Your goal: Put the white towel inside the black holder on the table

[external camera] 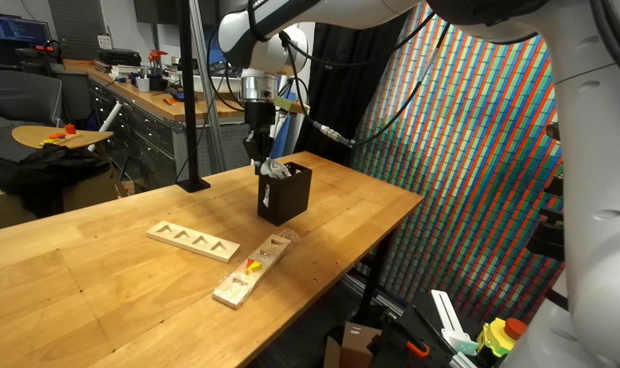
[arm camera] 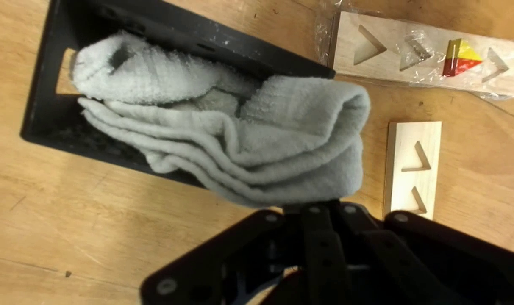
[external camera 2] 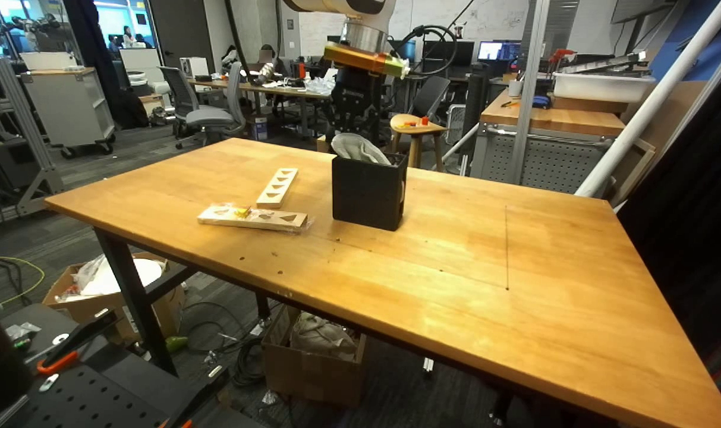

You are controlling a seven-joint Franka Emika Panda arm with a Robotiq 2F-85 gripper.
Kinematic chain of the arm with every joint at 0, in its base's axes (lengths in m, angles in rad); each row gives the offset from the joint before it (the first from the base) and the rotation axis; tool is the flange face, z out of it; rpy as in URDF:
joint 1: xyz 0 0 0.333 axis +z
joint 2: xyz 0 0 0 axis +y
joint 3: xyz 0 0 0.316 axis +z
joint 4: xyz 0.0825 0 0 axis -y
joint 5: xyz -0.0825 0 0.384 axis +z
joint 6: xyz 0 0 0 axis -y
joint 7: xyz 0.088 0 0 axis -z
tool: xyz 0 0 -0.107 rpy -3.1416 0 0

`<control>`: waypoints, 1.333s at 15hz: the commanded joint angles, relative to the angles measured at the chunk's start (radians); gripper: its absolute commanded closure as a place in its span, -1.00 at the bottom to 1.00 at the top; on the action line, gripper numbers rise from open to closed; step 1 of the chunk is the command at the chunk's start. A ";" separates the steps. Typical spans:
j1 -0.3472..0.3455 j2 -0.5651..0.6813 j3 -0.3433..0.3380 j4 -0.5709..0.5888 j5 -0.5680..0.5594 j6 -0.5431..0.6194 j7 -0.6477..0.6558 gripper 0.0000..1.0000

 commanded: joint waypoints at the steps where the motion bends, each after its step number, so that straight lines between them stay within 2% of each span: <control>1: -0.001 -0.087 -0.006 -0.081 -0.014 0.029 0.023 1.00; 11: -0.024 -0.100 -0.024 -0.102 -0.001 0.020 0.016 1.00; 20: -0.079 -0.059 -0.038 -0.050 0.024 0.005 -0.003 1.00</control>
